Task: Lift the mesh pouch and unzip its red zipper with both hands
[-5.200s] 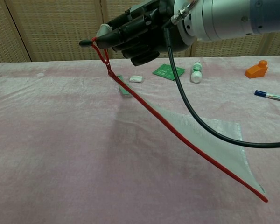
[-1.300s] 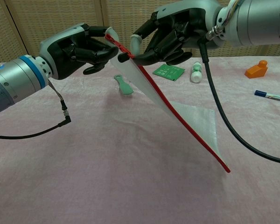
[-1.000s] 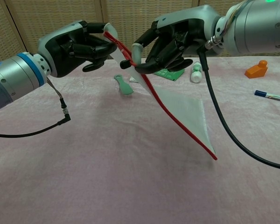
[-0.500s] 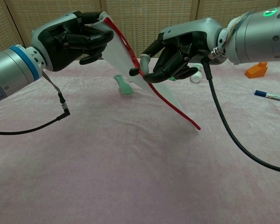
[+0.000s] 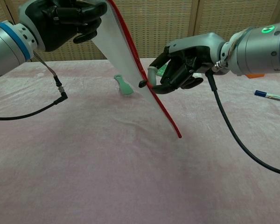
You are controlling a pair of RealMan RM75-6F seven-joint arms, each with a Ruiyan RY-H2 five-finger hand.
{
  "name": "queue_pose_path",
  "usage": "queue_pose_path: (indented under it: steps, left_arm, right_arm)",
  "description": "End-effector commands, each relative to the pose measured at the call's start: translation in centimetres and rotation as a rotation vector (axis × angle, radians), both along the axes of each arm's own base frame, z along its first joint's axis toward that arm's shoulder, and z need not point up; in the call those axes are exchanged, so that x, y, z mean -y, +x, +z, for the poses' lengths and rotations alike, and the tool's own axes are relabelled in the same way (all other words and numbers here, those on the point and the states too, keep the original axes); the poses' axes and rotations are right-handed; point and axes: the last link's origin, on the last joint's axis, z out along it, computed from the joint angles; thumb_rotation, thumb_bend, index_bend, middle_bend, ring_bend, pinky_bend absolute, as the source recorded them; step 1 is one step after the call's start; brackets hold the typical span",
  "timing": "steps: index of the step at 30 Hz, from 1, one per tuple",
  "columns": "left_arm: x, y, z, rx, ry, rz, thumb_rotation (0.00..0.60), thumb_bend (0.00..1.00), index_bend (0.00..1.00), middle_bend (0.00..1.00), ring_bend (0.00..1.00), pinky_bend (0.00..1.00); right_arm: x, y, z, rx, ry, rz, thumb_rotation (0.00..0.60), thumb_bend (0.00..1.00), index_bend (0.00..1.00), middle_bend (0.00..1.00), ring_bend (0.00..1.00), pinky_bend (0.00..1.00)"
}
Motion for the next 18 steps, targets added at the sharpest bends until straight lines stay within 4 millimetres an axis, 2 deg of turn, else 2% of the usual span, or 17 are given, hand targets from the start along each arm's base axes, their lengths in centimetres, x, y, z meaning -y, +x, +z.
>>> queue_pose_path:
  steps: [1,11,14,18]
  left_arm:
    - [-0.6,0.6,1.1,0.016,0.017,0.001,0.600,0.83,0.86,0.91,0.76,0.89]
    - [-0.9,0.2,3.3,0.040,0.062,0.018,0.600,0.84,0.86,0.91,0.76,0.89]
    - [-1.3,-0.2,4.4,0.049,0.088,0.033,0.600,0.84,0.86,0.91,0.76,0.89]
    - [-1.5,-0.9,5.0,0.055,0.102,0.049,0.600,0.84,0.86,0.91,0.76,0.89]
  right_arm:
    - [0.0,-0.3,-0.1,-0.012,0.002,-0.002,0.600,0.77,0.80,0.99,0.95,1.00]
    - [0.3,-3.4,-0.5,-0.105,0.005,-0.042,0.600,0.77,0.81,0.99,0.95,1.00]
    - [0.4,-5.3,-0.5,-0.158,0.008,-0.064,0.600,0.77,0.81,0.99,0.95,1.00]
    - [0.5,-6.6,-0.2,-0.194,0.012,-0.081,0.600,0.77,0.80,0.99,0.96,1.00]
